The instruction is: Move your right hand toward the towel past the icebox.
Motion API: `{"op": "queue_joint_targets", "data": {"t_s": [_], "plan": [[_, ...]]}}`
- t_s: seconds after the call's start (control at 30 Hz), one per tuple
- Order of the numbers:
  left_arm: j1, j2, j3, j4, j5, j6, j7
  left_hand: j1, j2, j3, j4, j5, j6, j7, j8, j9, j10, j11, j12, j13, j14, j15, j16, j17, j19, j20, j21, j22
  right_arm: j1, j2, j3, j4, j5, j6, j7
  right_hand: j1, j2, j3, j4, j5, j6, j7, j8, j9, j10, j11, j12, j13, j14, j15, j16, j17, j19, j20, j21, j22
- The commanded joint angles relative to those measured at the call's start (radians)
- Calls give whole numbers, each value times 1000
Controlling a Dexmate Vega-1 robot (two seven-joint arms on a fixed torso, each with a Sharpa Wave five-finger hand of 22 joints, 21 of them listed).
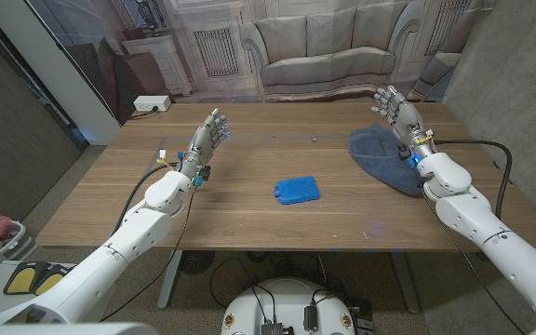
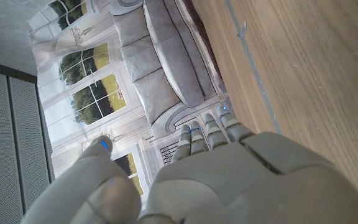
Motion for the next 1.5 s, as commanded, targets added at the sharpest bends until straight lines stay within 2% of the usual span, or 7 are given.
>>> {"op": "queue_joint_targets", "data": {"t_s": [0.03, 0.53, 0.97, 1.17, 1.23, 1.3, 1.5], "plan": [[4, 8, 2, -16, 8, 4, -1, 8, 4, 3, -3, 5, 9, 2, 1, 4, -1, 3, -2, 3, -5, 2, 0, 4, -3, -27, -4, 4, -12, -11, 16, -11, -6, -1, -26, 1, 3, 0, -2, 2, 14, 0, 5, 1, 7, -2, 10, 2, 8, -4, 5, -2, 12, -35, -6, 5], [4, 8, -3, -16, 3, -2, -5, 10, 6, 0, -3, 4, 10, 1, -1, 4, -2, -3, -5, 3, -6, 2, -1, 5, -4, -26, -5, 5, -17, -47, 27, -26, -87, -20, -97, 4, 6, 2, -7, 3, 13, -3, 4, 0, 13, -9, 10, 2, 18, -14, 6, -6, 34, -46, -14, 4], [8, 4, 0, -3, 9, -18, -9, 11, 8, -2, -3, 3, 12, 1, -1, 4, -1, 0, -5, 3, -7, 2, -1, 5, -7, -23, -6, 5, -27, -56, 34, -35, -113, -34, -131, 3, 3, -1, -9, 2, 15, -21, 4, 0, 18, -11, 11, 2, 21, -13, 5, -8, 25, -33, -27, 4], [13, -12, -4, 16, -4, -38, -12, 12, 8, -4, -3, 3, 14, 1, -1, 4, 2, 0, -5, 3, -4, 2, 0, 5, -6, -21, -6, 5, -24, -60, 33, -39, -125, -48, -144, 1, 2, -3, -12, 1, 24, -48, 7, 0, 36, -37, 15, 2, 30, -23, 5, -11, 4, -26, -50, 5], [13, -13, -4, 20, -6, -41, -15, 12, 9, -4, -3, 3, 16, 1, -1, 4, 3, 2, -5, 3, -4, 3, 0, 5, -6, -21, -6, 5, -27, -61, 33, -42, -129, -52, -150, 3, 4, -4, -17, 1, 31, -55, 8, 0, 43, -50, 15, 2, 33, -23, 3, -14, -58, -31, -89, 5], [16, -11, -4, 17, -3, -41, -13, 12, 9, -5, -3, 2, 17, 2, -1, 4, 3, 1, -5, 3, -3, 3, 0, 5, -6, -21, -6, 5, -28, -59, 35, -40, -124, -51, -148, 2, 3, -7, -19, 1, 34, -64, 8, 0, 55, -53, 18, 1, 35, -26, 2, -16, -88, -33, -110, 5], [18, -9, -6, 13, -5, -37, -10, 13, 10, -6, -3, 2, 19, 0, -1, 4, 5, 1, -5, 3, -2, 3, 0, 5, -4, -22, -5, 5, -29, -68, 36, -46, -130, -59, -148, 1, 0, -9, -21, 1, 41, -71, 9, 0, 59, -60, 17, 1, 40, -24, 1, -18, -124, -28, -135, 6]]}}
